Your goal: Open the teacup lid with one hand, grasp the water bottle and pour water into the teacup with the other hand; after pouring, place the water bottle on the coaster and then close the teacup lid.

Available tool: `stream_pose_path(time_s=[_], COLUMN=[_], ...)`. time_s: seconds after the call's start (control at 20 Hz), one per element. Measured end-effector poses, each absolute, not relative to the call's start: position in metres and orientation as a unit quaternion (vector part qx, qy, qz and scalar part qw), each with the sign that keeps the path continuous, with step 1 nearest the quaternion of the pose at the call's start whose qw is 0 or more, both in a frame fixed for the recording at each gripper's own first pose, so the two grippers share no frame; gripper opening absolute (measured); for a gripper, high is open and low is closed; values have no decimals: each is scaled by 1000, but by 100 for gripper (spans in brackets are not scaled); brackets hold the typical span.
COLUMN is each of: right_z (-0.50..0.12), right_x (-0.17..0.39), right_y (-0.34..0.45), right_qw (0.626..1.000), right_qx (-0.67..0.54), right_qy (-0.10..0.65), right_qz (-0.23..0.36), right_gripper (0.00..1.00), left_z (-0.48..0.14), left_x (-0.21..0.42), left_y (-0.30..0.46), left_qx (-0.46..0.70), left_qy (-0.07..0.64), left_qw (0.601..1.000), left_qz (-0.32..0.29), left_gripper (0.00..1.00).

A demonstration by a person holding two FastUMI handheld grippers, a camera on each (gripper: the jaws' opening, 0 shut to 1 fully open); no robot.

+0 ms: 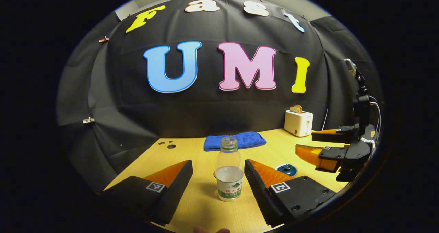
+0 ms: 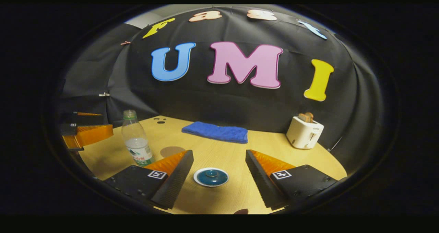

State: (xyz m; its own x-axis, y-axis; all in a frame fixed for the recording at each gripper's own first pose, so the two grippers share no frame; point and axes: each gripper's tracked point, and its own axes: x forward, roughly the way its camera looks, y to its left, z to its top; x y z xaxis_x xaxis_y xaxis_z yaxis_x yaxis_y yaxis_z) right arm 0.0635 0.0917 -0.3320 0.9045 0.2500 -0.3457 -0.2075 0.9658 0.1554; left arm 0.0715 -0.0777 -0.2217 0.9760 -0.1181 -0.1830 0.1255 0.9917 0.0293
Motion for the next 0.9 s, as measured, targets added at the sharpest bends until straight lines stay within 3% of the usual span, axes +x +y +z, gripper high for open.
stream_pose_path(time_s=[0.25,0.3,0.45,0.5,0.55,0.65,0.8,0.85,0.9], right_z=[-380,-386,-397,-398,-400,-406,-407,-409,-406], right_x=[69,67,65,66,67,67,70,71,74], right_y=[101,105,114,116,117,120,120,121,119], right_qw=[965,963,958,956,956,953,953,951,951], right_qx=[53,51,43,43,44,46,53,59,68], right_qy=[225,231,246,248,251,260,262,267,266], right_qz=[126,131,143,147,148,148,145,145,144], right_gripper=[84,78,75,72,70,59,60,48,47], left_z=[-256,-260,-269,-270,-273,-276,-279,-281,-282], left_x=[82,82,84,84,85,84,85,84,84], left_y=[-89,-90,-90,-89,-88,-86,-81,-79,-78], left_qx=[15,14,11,10,11,10,10,9,8], left_qy=[117,124,136,138,140,143,146,147,149], left_qw=[991,990,989,988,988,988,988,987,987], left_qz=[-63,-64,-64,-64,-63,-61,-57,-56,-55], left_gripper=[96,96,96,92,96,95,96,96,96])
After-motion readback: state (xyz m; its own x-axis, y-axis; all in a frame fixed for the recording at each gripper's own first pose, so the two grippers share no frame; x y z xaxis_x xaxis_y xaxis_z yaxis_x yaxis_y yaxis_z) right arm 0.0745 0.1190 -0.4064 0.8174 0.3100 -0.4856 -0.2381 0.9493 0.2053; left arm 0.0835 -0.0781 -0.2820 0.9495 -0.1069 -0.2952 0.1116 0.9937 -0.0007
